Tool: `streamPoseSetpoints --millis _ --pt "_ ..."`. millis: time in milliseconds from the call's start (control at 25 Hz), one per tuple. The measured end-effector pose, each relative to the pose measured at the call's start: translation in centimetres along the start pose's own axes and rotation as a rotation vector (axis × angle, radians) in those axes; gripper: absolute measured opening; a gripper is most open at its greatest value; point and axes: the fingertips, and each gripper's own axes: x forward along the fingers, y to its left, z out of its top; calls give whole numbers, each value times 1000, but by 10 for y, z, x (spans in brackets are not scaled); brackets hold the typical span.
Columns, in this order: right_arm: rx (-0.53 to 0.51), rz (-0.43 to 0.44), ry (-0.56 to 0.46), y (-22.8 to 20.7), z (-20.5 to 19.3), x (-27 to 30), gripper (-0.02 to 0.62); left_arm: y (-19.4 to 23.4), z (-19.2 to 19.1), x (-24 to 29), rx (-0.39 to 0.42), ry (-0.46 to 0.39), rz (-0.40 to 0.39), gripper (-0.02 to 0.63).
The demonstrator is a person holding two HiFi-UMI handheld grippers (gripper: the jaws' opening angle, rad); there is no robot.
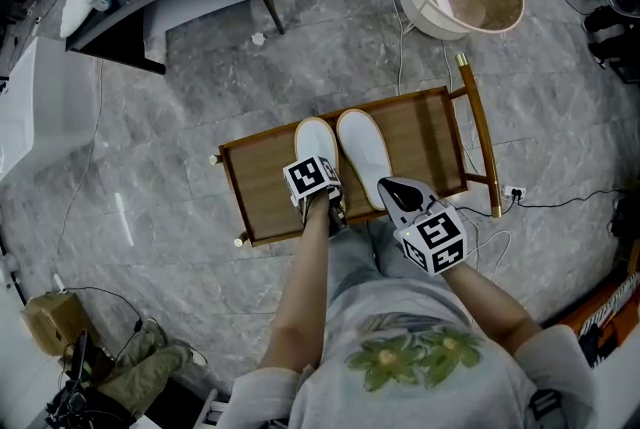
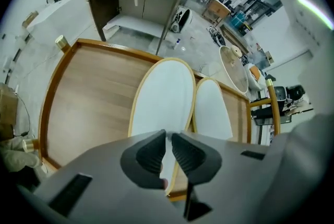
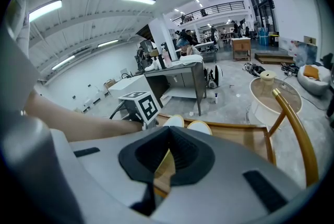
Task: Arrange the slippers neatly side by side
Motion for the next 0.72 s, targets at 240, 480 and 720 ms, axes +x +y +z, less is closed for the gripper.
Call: streamPoseSetpoints --millis 240,480,720 --pt "5 -3 1 -3 -3 -3 6 -7 -3 8 -36 10 -15 48" --pt "8 -4 5 -4 -6 -5 6 -12 -6 12 -91 13 -60 48" --pt "8 -2 3 -3 -6 -7 6 -19 -9 13 -98 11 -102 51"
